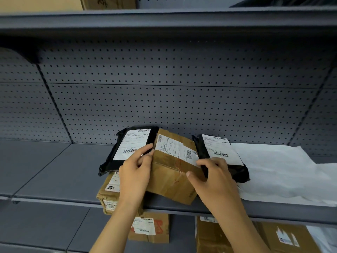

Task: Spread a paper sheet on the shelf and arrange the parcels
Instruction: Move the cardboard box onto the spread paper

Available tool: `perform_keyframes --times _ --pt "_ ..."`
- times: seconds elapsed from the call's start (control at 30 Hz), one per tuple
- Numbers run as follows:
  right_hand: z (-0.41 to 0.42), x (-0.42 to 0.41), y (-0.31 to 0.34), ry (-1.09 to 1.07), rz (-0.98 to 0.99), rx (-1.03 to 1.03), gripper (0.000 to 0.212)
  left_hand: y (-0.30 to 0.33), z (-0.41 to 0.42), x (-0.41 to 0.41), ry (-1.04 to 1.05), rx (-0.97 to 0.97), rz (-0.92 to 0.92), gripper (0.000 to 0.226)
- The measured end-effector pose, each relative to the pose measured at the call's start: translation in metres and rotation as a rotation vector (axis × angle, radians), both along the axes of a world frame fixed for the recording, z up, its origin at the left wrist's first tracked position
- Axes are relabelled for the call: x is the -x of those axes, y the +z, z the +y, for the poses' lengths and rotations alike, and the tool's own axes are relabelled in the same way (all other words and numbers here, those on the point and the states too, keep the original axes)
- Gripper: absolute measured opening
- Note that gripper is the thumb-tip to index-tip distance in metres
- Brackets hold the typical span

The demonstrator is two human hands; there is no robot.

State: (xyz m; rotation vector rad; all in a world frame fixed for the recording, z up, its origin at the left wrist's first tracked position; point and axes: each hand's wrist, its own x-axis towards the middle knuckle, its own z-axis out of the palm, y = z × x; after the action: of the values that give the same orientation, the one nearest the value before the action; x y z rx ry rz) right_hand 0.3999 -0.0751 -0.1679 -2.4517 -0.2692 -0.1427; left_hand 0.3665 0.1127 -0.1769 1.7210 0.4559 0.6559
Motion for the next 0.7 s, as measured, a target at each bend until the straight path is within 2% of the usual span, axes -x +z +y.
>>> perform_keyframes --times 0.1,0.23,0.33,0.4,0.47,0.6,0.7 --pt "-0.001 0.003 -0.013 -0.051 0.057 -0.148 0.035 -0.005 0.001 -0.007 -0.030 0.151 -0.017 0.028" --pt "-0.003 0.003 -0.038 -0.119 0.126 -0.352 0.029 -0.016 0.010 -0.012 -0.044 0.285 0.082 0.019" --pt "-0.001 0.002 -0.054 -0.154 0.247 -0.511 0.030 -0.022 0.013 -0.010 -0.034 0.183 0.115 0.018" --pt "0.002 0.001 -0.061 -0.163 0.302 -0.592 0.019 -0.023 0.011 -0.009 -0.023 0.090 0.132 0.023" --pt "0.005 0.004 -0.061 -0.115 0.281 -0.557 0.011 -0.022 0.010 -0.006 -0.032 0.078 0.143 0.027" --pt "0.005 0.018 -0.050 -0.057 0.100 -0.450 0.030 -0.013 0.007 0.004 -0.041 0.163 0.130 0.043" --pt "0.006 0.023 -0.040 -0.061 0.005 -0.414 0.043 -0.010 0.009 0.010 -0.005 0.226 0.061 0.031"
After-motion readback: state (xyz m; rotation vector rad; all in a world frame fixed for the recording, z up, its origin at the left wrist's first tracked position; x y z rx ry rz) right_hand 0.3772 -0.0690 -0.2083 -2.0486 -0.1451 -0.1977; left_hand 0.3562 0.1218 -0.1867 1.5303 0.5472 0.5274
